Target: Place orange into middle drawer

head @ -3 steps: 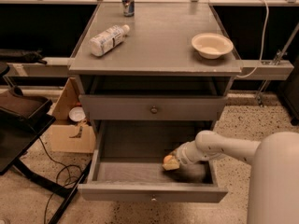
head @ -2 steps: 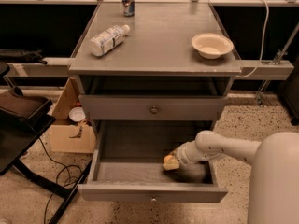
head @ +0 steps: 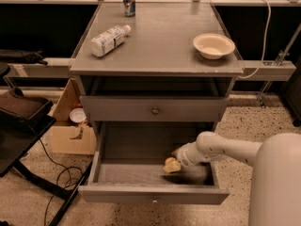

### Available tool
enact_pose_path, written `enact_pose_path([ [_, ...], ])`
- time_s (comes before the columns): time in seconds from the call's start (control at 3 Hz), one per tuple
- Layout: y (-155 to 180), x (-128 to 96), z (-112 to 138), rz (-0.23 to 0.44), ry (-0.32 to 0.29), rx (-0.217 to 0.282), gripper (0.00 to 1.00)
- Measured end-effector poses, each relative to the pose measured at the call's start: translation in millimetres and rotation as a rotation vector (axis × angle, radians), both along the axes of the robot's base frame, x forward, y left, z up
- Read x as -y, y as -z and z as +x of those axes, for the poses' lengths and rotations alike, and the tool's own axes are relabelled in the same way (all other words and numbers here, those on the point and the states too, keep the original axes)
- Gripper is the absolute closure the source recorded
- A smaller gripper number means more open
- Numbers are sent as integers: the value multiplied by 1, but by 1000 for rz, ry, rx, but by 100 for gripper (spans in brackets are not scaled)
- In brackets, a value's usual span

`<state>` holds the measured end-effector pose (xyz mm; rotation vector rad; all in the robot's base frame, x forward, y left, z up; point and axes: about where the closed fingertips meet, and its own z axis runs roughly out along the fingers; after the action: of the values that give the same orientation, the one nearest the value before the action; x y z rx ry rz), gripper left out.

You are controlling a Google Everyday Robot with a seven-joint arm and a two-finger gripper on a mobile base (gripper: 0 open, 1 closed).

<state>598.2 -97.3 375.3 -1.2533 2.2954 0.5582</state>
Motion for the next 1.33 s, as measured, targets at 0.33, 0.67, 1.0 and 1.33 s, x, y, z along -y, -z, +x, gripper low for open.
enact_pose_path([
  [0.33,0,0,0,0,0,0,0],
  [0.67,-6,-1,1,-8,1,-3,0],
  [1.0,-21,-9,-10,-63,-37,-34,0],
  [1.33,-95,-22,-15,-89,-121,-8,0],
])
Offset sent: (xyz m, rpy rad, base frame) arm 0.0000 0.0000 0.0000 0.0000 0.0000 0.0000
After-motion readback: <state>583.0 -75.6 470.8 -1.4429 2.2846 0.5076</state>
